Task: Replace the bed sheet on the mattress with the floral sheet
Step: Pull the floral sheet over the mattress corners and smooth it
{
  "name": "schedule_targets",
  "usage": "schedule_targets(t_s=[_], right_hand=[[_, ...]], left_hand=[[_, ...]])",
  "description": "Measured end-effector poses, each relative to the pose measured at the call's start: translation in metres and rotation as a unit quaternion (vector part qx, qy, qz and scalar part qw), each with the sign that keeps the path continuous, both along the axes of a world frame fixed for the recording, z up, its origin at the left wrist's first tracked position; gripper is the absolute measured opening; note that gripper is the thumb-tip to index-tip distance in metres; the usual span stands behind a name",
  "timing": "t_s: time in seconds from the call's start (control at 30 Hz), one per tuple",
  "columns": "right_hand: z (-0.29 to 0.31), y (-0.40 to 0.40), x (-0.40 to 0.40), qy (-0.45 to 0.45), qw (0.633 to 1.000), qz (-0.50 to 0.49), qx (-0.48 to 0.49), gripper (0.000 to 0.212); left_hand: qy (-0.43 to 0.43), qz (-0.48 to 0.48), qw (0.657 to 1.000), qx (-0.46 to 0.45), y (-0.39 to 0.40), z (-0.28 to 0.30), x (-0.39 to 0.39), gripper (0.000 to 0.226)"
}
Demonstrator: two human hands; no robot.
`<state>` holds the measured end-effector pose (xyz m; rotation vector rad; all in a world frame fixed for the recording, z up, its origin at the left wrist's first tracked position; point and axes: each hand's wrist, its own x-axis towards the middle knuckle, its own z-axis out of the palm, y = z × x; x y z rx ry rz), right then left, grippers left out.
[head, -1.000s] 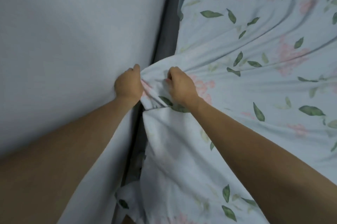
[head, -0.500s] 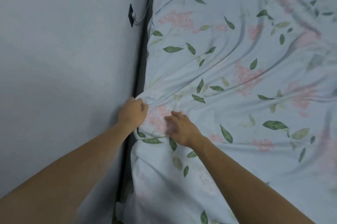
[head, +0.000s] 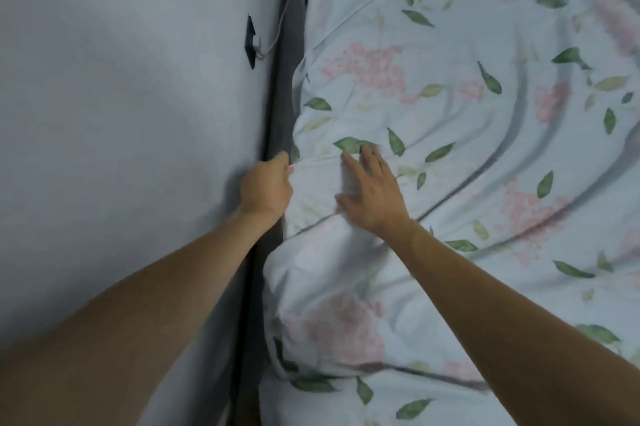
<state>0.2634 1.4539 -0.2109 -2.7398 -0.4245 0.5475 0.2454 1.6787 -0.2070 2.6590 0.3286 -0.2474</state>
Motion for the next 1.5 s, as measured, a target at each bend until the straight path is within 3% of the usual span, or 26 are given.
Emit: schedule_targets(t_s=[0.13, 0.23, 0.3, 0.33, 0.4, 0.47, 0.53, 0.67, 0.73, 0.83, 0.97, 1.07, 1.2, 1.5], right_hand=[[0.023, 0.044, 0.031, 0.062, 0.984, 0.068, 0.154, 0.073], [0.034, 0.043, 0.081, -0.046, 0.979, 0.011, 0.196, 0.058], [0.032, 0.023, 0.117, -0.138, 0.98, -0.041, 0.137, 0.057], [0.029, 0.011, 0.134, -0.143, 0.985, -0.062, 0.076, 0.06], [0.018, -0.01, 0.161, -0.095, 0.991, -0.084, -0.041, 0.074], [0.006, -0.015, 0.174, -0.046, 0.992, -0.075, -0.09, 0.084], [0.0, -0.006, 0.177, -0.031, 0.994, -0.054, -0.092, 0.082], [0.006, -0.004, 0.201, -0.154, 0.987, -0.032, 0.026, 0.064], [0.006, -0.015, 0.236, -0.19, 0.98, -0.063, 0.005, 0.062], [-0.001, -0.031, 0.308, -0.143, 0.98, -0.11, -0.084, 0.068], [-0.026, -0.049, 0.382, -0.106, 0.982, -0.117, -0.107, 0.075], [-0.051, -0.051, 0.383, -0.168, 0.969, -0.131, -0.123, 0.074], [-0.061, -0.052, 0.387, -0.18, 0.969, -0.135, -0.104, 0.074], [-0.053, -0.052, 0.395, -0.147, 0.975, -0.132, -0.099, 0.08]], left_hand=[[-0.021, 0.107, 0.993, 0.042, 0.051, 0.014, 0.066, 0.002], [0.001, 0.098, 0.995, 0.028, 0.052, 0.015, 0.105, 0.021], [-0.006, 0.103, 0.994, -0.04, 0.033, 0.015, 0.125, 0.034], [-0.001, 0.103, 0.991, -0.087, 0.023, 0.017, 0.137, 0.04], [0.034, 0.11, 0.976, -0.185, 0.004, 0.017, 0.166, 0.056], [0.079, 0.107, 0.962, -0.238, -0.008, 0.01, 0.194, 0.047], [0.069, 0.085, 0.976, -0.191, -0.012, -0.003, 0.213, 0.02], [-0.052, 0.174, 0.98, -0.087, 0.031, -0.006, 0.246, 0.012], [-0.069, 0.196, 0.977, -0.048, 0.058, -0.006, 0.276, 0.021], [-0.074, 0.13, 0.987, -0.062, 0.057, -0.004, 0.328, 0.039], [-0.033, -0.019, 0.99, -0.138, -0.004, -0.008, 0.406, 0.07], [0.02, -0.005, 0.997, -0.08, -0.044, -0.042, 0.436, 0.099], [-0.081, 0.032, 0.996, -0.02, -0.06, -0.07, 0.431, 0.095], [-0.074, 0.031, 0.995, -0.057, -0.059, -0.058, 0.437, 0.094]])
